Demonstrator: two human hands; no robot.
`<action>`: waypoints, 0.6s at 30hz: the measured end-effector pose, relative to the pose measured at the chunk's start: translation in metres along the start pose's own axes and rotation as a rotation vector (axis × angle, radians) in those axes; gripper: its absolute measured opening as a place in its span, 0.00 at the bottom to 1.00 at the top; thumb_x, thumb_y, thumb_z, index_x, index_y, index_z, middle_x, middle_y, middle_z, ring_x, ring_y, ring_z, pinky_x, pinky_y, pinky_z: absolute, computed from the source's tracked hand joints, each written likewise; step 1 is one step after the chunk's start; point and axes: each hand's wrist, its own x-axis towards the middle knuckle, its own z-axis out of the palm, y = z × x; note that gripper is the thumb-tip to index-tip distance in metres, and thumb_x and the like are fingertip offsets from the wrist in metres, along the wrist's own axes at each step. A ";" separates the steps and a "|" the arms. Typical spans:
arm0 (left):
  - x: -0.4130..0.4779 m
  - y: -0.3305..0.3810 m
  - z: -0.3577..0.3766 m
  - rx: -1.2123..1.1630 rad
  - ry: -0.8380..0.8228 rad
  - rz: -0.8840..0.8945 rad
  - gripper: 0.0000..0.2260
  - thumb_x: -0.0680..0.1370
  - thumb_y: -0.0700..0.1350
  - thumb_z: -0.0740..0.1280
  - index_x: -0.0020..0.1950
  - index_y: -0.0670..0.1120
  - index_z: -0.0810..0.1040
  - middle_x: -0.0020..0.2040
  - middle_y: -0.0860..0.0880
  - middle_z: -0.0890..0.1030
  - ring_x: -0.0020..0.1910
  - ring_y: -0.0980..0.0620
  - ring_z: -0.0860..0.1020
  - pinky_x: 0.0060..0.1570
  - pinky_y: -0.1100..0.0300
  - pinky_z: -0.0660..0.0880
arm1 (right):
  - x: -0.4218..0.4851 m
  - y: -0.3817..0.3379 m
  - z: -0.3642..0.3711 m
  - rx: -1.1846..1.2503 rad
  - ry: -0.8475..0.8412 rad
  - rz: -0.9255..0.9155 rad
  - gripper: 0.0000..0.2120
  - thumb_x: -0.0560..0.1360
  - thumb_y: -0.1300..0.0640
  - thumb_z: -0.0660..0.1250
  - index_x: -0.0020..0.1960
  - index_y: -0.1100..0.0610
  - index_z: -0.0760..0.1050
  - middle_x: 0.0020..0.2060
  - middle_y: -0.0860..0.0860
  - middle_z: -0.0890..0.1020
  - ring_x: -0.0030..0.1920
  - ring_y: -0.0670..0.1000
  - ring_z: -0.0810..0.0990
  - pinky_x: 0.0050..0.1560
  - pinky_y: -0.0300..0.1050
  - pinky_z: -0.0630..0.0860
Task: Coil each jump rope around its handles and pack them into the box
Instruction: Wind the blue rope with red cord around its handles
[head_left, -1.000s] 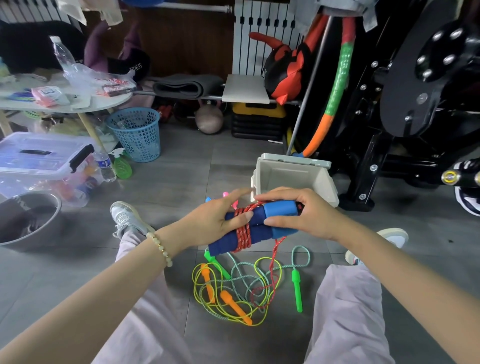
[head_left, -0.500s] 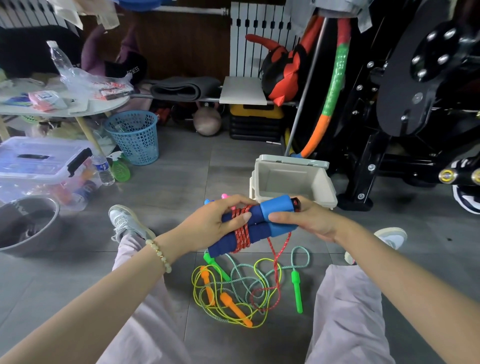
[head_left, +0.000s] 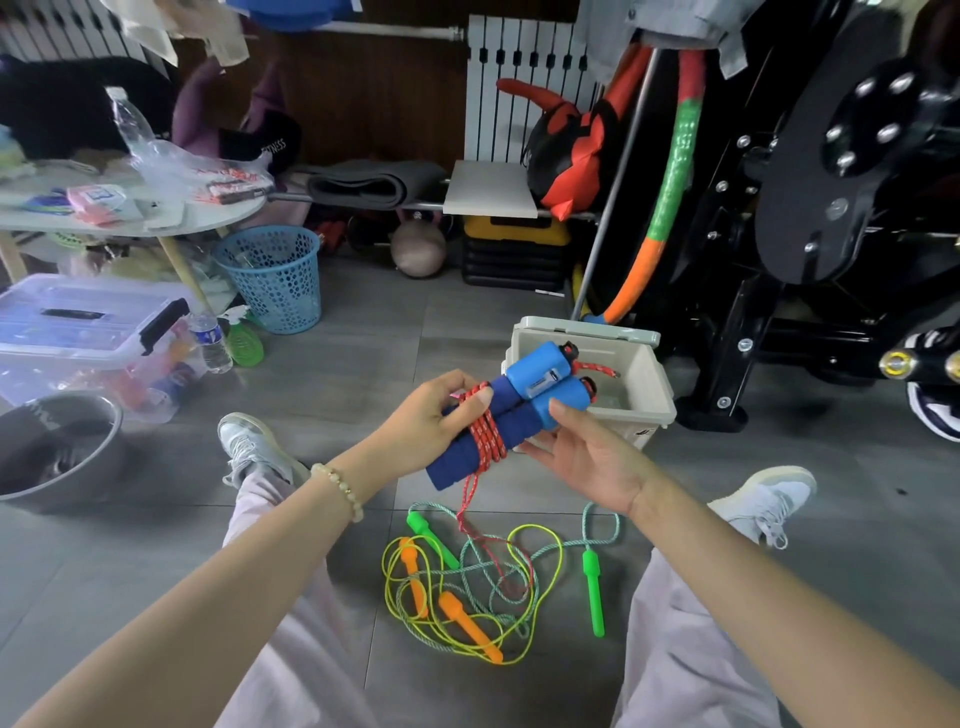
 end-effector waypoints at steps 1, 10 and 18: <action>0.002 0.001 0.002 -0.008 -0.005 -0.009 0.08 0.81 0.46 0.59 0.42 0.50 0.71 0.32 0.54 0.74 0.28 0.63 0.72 0.32 0.71 0.68 | 0.001 0.004 0.003 -0.023 0.000 0.006 0.46 0.57 0.44 0.81 0.69 0.56 0.67 0.63 0.54 0.75 0.64 0.53 0.72 0.73 0.55 0.59; 0.016 -0.001 -0.004 0.071 0.037 -0.010 0.09 0.81 0.47 0.61 0.42 0.46 0.73 0.32 0.52 0.75 0.28 0.59 0.69 0.33 0.66 0.67 | 0.002 0.006 0.028 -0.442 0.075 0.016 0.09 0.77 0.52 0.59 0.45 0.56 0.74 0.36 0.49 0.78 0.37 0.46 0.76 0.44 0.36 0.73; 0.020 -0.007 -0.013 0.250 0.105 -0.068 0.12 0.80 0.51 0.61 0.49 0.42 0.77 0.41 0.43 0.81 0.37 0.49 0.75 0.41 0.55 0.72 | -0.010 -0.009 0.029 -1.538 0.156 -0.088 0.11 0.79 0.52 0.61 0.58 0.54 0.74 0.48 0.53 0.81 0.49 0.56 0.78 0.50 0.50 0.74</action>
